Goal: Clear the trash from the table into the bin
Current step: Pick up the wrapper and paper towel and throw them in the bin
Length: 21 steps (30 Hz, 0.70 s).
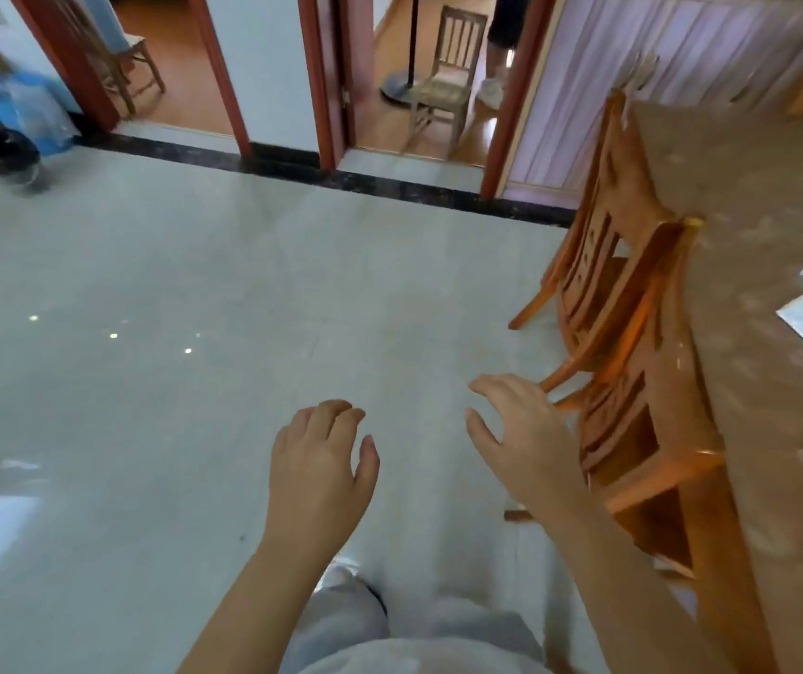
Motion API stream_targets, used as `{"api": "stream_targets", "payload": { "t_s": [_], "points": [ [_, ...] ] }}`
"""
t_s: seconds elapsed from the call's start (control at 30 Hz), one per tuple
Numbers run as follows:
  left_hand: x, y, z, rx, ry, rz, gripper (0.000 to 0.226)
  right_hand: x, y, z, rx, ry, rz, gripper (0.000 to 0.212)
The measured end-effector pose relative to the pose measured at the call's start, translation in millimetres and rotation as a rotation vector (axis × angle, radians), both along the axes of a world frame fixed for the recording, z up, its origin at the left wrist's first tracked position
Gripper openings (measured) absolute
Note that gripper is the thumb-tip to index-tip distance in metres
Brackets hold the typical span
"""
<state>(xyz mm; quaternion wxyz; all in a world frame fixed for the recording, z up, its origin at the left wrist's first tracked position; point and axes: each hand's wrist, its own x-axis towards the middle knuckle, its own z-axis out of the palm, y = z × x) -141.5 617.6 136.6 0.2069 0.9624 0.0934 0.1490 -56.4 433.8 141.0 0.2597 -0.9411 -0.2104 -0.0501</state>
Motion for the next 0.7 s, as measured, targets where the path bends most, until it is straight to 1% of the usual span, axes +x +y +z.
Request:
{"api": "stream_targets", "payload": {
  "t_s": [0.07,0.2,0.27,0.37,0.47,0.63,0.7],
  "points": [
    [33,15,4,-0.005,0.004,-0.064,0.035,18,11,6,0.0,-0.009,-0.044,0.029],
    [92,24,3,-0.039,0.007,-0.197,0.034,50,10,3,-0.068,-0.023,-0.158,0.029],
    [126,24,0,-0.049,0.01,-0.266,0.034,74,8,1,-0.046,0.005,-0.208,0.031],
    [185,18,-3,-0.048,0.001,-0.351,0.034,121,6,-2,0.001,-0.014,-0.28,0.033],
    [254,11,-3,-0.022,-0.015,-0.409,0.035,177,2,-4,0.013,-0.078,-0.353,0.032],
    [366,-12,10,0.013,-0.032,-0.502,0.036,268,-28,16,0.041,-0.172,-0.437,0.036],
    [406,-27,17,0.014,-0.049,-0.553,0.036,298,-46,20,0.047,-0.194,-0.473,0.031]
  ]
}}
